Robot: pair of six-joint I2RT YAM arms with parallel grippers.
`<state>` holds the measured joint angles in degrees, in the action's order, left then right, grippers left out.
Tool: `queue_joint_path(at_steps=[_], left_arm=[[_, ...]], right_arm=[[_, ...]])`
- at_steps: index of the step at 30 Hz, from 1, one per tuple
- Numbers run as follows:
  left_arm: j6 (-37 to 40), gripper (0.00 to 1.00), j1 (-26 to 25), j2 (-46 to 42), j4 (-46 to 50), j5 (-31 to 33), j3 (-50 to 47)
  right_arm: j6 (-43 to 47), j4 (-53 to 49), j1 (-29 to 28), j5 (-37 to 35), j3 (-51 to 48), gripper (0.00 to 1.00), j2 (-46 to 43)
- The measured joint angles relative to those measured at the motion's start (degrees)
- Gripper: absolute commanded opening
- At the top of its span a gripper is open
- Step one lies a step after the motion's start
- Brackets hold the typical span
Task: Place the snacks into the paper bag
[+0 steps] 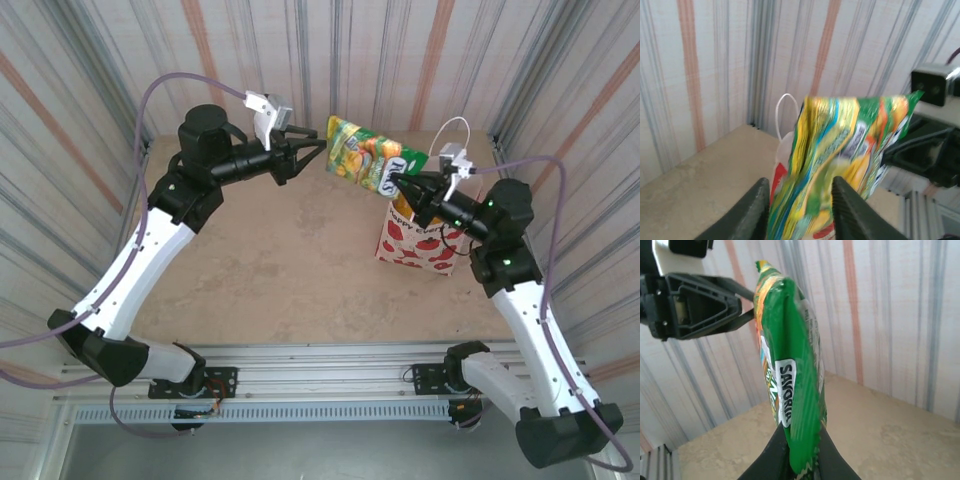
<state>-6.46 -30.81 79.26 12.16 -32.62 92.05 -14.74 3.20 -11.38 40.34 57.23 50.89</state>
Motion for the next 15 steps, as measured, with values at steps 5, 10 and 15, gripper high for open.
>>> queue_joint_path(at_steps=[5,10,15], left_arm=[[0.1,0.56,0.0,2.0,1.4,4.3,0.0],[0.2,0.57,0.0,5.1,5.0,7.3,0.0],[0.2,0.57,0.1,7.0,7.6,8.8,0.0]], right_arm=[[0.0,-13.9,10.3,2.0,9.2,0.00,-0.2],[-1.2,-27.1,20.2,4.0,20.5,0.00,3.6],[-3.8,-41.2,27.6,4.7,33.0,0.00,12.5]])
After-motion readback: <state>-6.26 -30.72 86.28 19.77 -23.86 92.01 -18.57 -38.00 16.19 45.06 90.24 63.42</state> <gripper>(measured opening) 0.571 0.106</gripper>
